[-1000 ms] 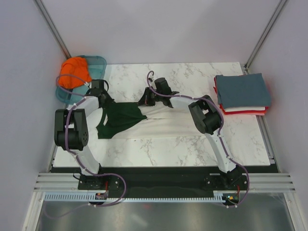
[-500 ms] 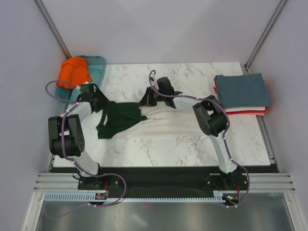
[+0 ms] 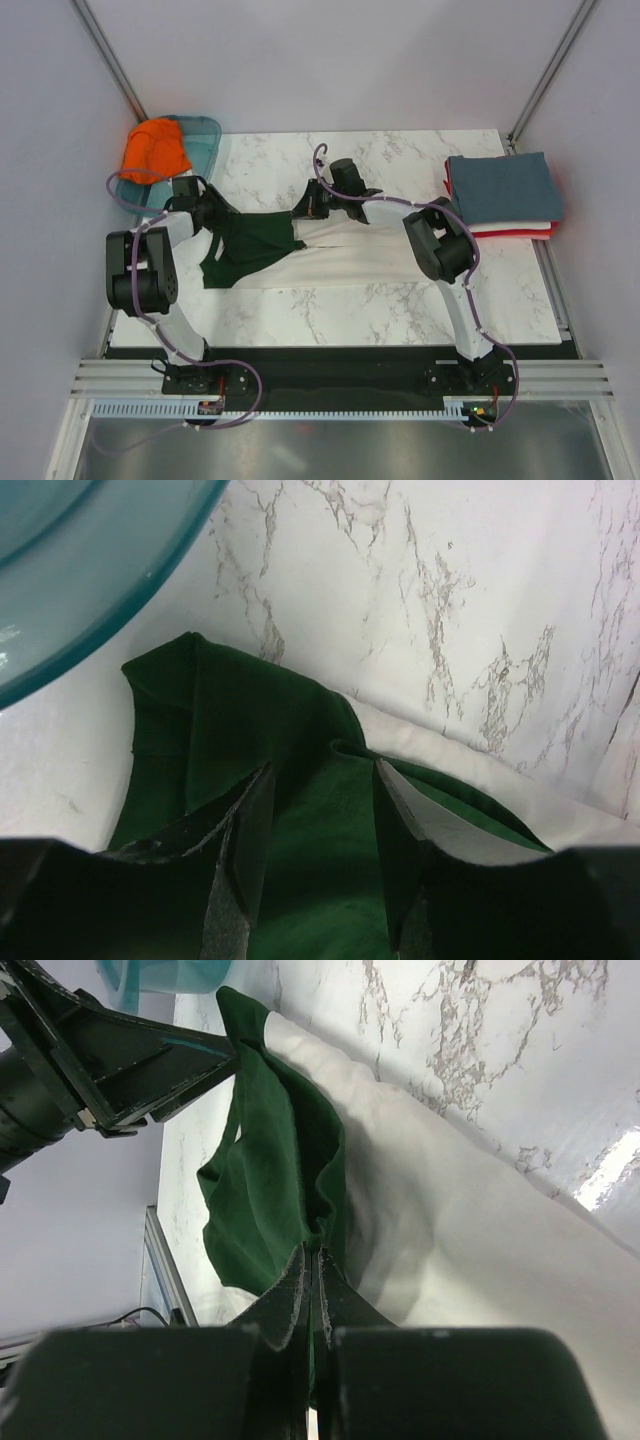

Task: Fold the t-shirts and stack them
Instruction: Fold the tshirt

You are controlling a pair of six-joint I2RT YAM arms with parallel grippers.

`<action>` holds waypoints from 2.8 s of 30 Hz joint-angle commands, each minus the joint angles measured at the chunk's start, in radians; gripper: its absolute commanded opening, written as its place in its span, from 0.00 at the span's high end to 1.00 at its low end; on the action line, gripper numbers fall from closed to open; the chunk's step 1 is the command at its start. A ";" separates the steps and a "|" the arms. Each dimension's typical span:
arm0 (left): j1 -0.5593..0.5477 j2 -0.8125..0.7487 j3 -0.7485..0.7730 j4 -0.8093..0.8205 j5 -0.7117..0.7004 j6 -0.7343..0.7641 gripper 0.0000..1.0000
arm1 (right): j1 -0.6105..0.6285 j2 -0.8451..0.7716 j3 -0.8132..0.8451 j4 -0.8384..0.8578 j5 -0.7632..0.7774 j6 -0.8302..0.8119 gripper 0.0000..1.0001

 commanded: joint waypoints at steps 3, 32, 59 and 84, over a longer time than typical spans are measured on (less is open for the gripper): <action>0.005 0.031 0.044 0.049 0.045 0.012 0.51 | -0.002 0.001 0.028 0.035 -0.026 -0.010 1.00; -0.040 -0.492 -0.281 -0.046 0.061 -0.017 0.98 | 0.023 -0.140 -0.149 0.003 -0.015 -0.013 1.00; -0.052 -0.945 -0.495 -0.327 0.151 -0.097 0.98 | 0.124 -0.480 -0.576 0.012 0.020 -0.066 1.00; -0.052 -0.692 -0.492 -0.113 0.073 -0.066 0.98 | 0.127 -0.369 -0.502 -0.030 0.095 -0.104 0.99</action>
